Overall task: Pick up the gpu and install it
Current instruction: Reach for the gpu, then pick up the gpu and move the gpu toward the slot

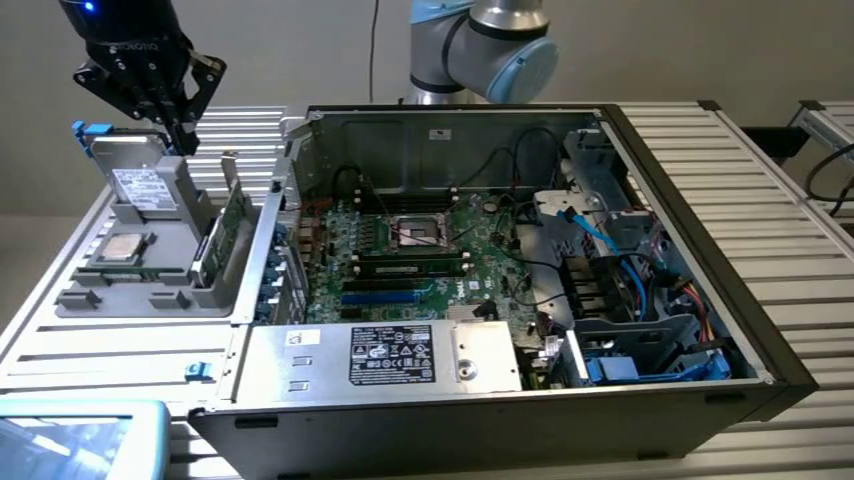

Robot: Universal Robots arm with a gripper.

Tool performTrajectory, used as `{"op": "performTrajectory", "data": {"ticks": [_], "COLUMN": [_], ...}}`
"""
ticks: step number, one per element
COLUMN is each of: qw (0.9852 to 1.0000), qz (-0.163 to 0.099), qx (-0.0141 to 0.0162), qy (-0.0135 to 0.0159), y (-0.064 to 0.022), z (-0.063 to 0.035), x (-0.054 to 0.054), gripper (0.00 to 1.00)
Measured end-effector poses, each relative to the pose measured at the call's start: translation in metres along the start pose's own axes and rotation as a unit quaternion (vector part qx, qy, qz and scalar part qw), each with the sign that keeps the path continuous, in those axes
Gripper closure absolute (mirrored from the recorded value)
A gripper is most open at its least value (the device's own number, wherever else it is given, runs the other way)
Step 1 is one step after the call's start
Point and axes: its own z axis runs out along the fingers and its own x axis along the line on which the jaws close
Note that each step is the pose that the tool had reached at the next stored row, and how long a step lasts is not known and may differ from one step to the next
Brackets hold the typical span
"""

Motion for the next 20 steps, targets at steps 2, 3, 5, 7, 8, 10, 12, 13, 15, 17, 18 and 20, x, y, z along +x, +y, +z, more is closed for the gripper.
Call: {"op": "performTrajectory", "data": {"ticks": [2,3,5,7,8,10,12,13,15,17,18,20], "qw": [1.0000,1.0000,1.0000,1.0000,1.0000,1.0000,1.0000,1.0000,1.0000,1.0000,1.0000,1.0000], "qz": [0.000,0.000,0.000,0.000,0.000,0.000,0.000,0.000,0.000,0.000,0.000,0.000], "qx": [0.0000,0.0000,0.0000,0.0000,-0.0001,0.0000,-0.0001,-0.0001,0.0000,-0.0001,-0.0001,-0.0001], "qy": [0.0000,0.0000,0.0000,0.0000,0.0000,0.0000,0.0000,0.0000,0.0000,0.0000,0.0000,-0.0003], "y": [0.0000,0.0000,0.0000,0.0000,0.0000,0.0000,0.0000,0.0000,0.0000,0.0000,0.0000,-0.0001], "z": [0.0000,0.0000,0.0000,0.0000,0.0000,0.0000,0.0000,0.0000,0.0000,0.0000,0.0001,0.0014], "x": [0.0000,0.0000,0.0000,0.0000,0.0000,0.0000,0.0000,0.0000,0.0000,0.0000,0.0000,0.0013], "gripper": [0.88,0.88,0.88,0.88,0.88,0.88,0.87,0.81,0.75,0.68,0.62,0.62]}}
